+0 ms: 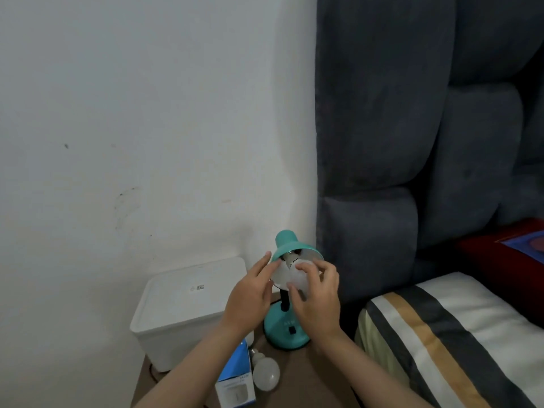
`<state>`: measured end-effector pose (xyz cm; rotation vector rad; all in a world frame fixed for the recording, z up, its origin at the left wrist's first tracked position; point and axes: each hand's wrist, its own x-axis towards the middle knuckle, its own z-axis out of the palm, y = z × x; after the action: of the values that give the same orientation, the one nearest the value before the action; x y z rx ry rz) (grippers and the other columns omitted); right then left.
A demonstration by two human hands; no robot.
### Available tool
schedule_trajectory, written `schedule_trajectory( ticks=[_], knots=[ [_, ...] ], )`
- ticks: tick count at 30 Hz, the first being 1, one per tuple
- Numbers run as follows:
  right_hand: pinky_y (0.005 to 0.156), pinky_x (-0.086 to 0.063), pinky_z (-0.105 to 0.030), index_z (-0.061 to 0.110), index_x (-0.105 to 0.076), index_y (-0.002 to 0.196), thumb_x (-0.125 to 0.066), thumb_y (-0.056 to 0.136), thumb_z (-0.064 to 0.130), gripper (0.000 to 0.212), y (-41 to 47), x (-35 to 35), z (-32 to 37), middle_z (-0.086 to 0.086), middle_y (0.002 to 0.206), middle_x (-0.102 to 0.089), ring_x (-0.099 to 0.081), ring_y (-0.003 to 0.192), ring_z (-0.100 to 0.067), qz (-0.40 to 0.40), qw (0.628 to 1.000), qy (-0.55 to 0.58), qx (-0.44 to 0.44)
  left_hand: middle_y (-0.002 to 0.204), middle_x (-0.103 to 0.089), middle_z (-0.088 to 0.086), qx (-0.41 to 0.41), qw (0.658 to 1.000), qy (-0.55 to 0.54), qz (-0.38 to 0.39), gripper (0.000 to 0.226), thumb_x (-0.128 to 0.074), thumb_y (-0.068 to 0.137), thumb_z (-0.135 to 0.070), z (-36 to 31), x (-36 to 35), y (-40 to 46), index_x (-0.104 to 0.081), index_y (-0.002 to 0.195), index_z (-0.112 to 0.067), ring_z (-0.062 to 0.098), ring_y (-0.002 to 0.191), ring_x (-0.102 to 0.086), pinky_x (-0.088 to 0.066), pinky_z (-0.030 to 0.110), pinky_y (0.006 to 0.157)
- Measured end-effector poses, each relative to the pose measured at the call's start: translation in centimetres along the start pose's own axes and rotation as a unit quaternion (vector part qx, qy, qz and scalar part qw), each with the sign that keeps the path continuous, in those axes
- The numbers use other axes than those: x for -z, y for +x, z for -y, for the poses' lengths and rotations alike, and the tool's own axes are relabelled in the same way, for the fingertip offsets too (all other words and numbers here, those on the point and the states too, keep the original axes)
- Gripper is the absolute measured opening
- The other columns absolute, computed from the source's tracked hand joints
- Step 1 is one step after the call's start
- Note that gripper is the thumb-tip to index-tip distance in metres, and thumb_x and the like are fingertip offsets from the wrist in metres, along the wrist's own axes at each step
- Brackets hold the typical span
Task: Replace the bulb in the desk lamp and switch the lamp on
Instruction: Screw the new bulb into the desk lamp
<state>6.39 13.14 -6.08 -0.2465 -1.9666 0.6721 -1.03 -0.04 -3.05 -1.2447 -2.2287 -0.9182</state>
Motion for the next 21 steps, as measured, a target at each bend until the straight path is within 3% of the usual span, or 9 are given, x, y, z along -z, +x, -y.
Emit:
schedule_trajectory(
  ticks=[9, 14, 17, 21],
  knots=[
    [0.090, -0.054, -0.036, 0.023, -0.053, 0.113, -0.074, 0.075, 0.008, 0.045, 0.8, -1.4, -0.2, -0.003, 0.122, -0.029, -0.048, 0.111, -0.027, -0.016, 0.999, 0.026, -0.016, 0.129, -0.058, 0.006, -0.001, 0.999, -0.037, -0.030, 0.041, -0.058, 0.085, 0.001, 0.2, -0.4, 0.5, -0.057, 0.121, -0.018, 0.016, 0.114, -0.057, -0.042, 0.015, 0.093],
    [0.095, -0.051, -0.038, 0.023, -0.046, 0.127, -0.068, 0.077, 0.004, 0.057, 0.5, -1.6, -0.8, -0.006, 0.126, -0.029, -0.046, 0.117, -0.027, 0.019, 0.999, 0.025, 0.025, 0.120, -0.064, 0.004, 0.000, 0.998, -0.056, -0.036, 0.039, -0.060, 0.081, 0.005, 0.2, 0.1, 0.8, -0.061, 0.114, -0.016, 0.012, 0.091, -0.062, -0.041, 0.004, 0.080],
    [0.092, -0.052, -0.034, 0.021, -0.049, 0.126, -0.068, 0.078, 0.005, 0.054, 0.6, -1.1, -1.1, -0.003, 0.122, -0.032, -0.048, 0.111, -0.023, 0.022, 0.999, 0.032, 0.017, 0.120, -0.064, 0.004, 0.003, 0.998, -0.057, -0.035, 0.039, -0.061, 0.080, 0.005, 0.2, 0.2, 0.9, -0.061, 0.112, -0.017, 0.015, 0.090, -0.058, -0.037, -0.002, 0.074],
    [0.085, -0.050, -0.021, 0.019, -0.049, 0.125, -0.073, 0.076, 0.010, 0.055, 0.5, -0.7, -1.0, -0.001, 0.111, -0.037, -0.048, 0.096, -0.010, 0.026, 0.999, 0.040, -0.007, 0.120, -0.065, 0.004, 0.010, 0.998, -0.053, -0.035, 0.040, -0.062, 0.078, 0.006, 0.0, 0.1, 0.9, -0.062, 0.111, -0.018, 0.016, 0.085, -0.057, -0.038, 0.000, 0.068]
  ],
)
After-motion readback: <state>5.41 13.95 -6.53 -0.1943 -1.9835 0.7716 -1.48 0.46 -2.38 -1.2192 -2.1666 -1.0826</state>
